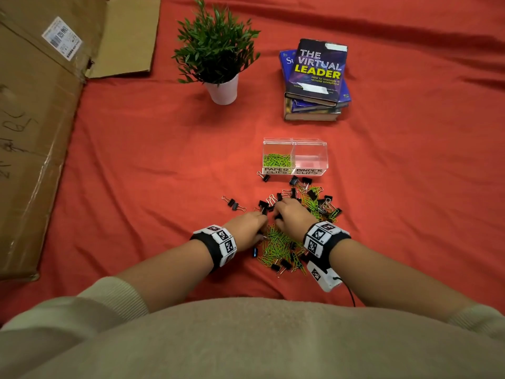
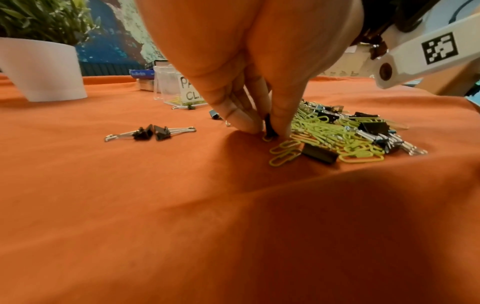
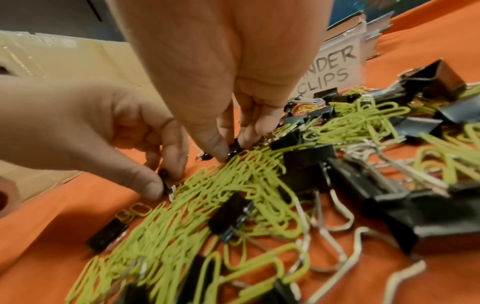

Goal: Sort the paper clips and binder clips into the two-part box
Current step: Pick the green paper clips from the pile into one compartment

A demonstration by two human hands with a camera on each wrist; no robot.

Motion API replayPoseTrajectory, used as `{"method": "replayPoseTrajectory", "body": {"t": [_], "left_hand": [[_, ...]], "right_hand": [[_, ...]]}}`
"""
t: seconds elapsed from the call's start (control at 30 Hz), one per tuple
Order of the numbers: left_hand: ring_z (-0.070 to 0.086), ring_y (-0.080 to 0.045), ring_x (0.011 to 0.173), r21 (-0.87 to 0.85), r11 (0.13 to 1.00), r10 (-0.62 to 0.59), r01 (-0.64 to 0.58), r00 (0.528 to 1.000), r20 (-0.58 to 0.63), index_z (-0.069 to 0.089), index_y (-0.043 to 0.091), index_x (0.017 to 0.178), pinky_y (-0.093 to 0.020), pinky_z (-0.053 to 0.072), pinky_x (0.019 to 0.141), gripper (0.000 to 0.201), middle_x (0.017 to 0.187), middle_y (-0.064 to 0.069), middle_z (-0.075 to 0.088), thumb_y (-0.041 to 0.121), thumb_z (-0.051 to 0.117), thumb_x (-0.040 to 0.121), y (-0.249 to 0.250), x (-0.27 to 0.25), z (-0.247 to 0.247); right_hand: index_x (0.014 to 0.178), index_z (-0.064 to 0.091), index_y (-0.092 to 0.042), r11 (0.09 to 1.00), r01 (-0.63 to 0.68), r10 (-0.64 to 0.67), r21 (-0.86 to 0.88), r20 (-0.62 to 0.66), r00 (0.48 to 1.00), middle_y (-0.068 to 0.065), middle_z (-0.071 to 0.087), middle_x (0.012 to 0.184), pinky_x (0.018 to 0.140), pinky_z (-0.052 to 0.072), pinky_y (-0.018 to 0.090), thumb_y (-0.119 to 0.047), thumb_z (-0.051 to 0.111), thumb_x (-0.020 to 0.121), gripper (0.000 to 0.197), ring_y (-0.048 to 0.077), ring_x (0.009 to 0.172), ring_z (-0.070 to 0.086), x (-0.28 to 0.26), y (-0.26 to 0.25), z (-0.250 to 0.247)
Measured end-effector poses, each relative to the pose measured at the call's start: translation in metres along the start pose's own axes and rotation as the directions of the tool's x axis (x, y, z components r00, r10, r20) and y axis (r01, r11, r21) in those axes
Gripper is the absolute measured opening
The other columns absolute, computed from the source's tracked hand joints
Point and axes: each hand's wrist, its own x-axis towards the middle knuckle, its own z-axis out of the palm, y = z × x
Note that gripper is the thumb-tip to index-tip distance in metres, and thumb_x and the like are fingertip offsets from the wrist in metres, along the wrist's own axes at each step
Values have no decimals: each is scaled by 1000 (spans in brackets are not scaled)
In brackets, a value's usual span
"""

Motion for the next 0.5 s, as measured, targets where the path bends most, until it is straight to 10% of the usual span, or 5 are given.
{"method": "replayPoseTrajectory", "body": {"t": [0.23, 0.5], "left_hand": [[57, -18, 79, -371, 911, -259, 180, 950, -176, 61, 15, 96, -30, 47, 74, 12, 87, -2, 65, 14, 65, 84, -10, 4, -17], [52, -23, 102, -13, 985, -172, 173, 963, -209, 57, 16, 95, -37, 47, 88, 18, 103, -4, 50, 29, 61, 83, -1, -4, -8]], "right_hand": [[109, 60, -7, 995, 100, -95, 21, -158, 983, 7, 50, 109, 96, 44, 34, -7, 54, 84, 26, 22, 108, 46, -7, 9, -12], [127, 56, -8, 894, 405, -377, -193, 169, 911, 7, 51, 127, 105, 37, 35, -13, 58, 77, 50, 24, 118, 44, -23, 4, 7]]}}
